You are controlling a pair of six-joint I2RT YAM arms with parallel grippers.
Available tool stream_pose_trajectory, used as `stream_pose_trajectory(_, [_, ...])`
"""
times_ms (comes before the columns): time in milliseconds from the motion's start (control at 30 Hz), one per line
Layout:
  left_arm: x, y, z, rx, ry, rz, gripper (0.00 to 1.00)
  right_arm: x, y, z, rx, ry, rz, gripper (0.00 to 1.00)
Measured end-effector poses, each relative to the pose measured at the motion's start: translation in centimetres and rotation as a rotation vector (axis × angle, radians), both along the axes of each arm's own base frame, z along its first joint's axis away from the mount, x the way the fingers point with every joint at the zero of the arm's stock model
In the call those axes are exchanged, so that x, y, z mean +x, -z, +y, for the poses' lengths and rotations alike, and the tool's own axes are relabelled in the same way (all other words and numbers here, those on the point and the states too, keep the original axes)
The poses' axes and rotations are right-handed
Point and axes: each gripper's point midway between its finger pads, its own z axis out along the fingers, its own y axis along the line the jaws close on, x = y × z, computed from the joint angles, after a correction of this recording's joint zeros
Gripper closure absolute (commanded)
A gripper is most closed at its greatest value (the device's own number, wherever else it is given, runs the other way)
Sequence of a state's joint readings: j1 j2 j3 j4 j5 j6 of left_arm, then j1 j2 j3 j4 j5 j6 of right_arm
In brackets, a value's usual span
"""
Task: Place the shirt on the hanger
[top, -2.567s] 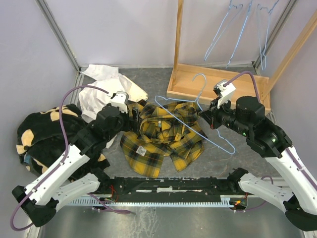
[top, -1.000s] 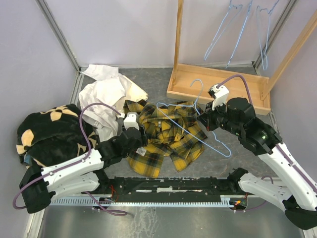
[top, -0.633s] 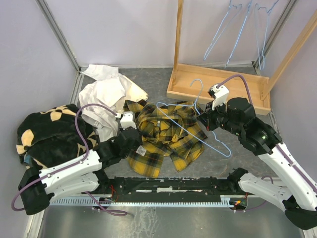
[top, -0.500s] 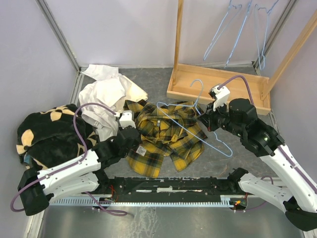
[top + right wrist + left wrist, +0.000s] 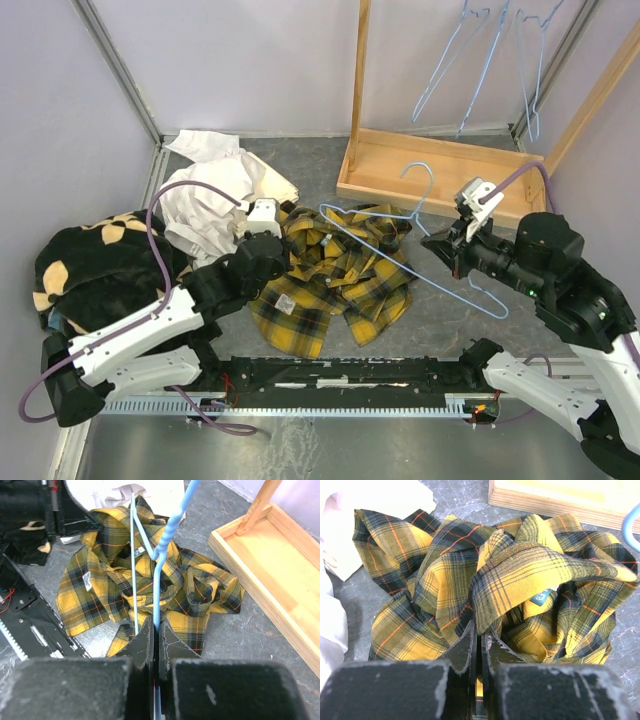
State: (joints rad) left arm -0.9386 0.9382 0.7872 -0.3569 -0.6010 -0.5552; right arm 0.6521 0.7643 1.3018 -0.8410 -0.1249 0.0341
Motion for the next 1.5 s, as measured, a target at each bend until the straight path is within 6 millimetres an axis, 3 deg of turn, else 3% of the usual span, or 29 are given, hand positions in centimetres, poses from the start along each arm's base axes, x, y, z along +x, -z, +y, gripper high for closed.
stream_pose_trajectory(200, [0.4, -0.7, -1.2, 0.026, 0.040, 0.006, 0.97, -2.0, -1.3, 0.2, 0.007, -0.088, -0.005, 1.00])
stream_pose_trajectory(733, [0.1, -1.2, -1.0, 0.088, 0.070, 0.024, 0.97, -5.8, 0.7, 0.2, -0.023, -0.227, 0.083, 1.00])
stream_pose_trajectory(900, [0.4, -2.9, -1.3, 0.093, 0.076, 0.014, 0.97, -5.2, 2.5, 0.6, -0.062, -0.237, 0.121, 1.00])
stream_pose_trajectory(1100, [0.9, -4.2, -2.3, 0.104, 0.103, 0.012, 0.97, -2.9, 4.8, 0.9, -0.130, -0.188, 0.143, 1.00])
stream_pose_trajectory(1333, [0.8, -3.9, -2.6, 0.162, 0.142, 0.034, 0.97, -0.1, 5.1, 1.4, -0.166, -0.125, 0.117, 1.00])
stream_pose_trajectory(1500, [0.8, -3.6, -2.3, 0.193, 0.142, 0.043, 0.97, -0.4, 3.9, 0.9, -0.175, -0.131, 0.093, 1.00])
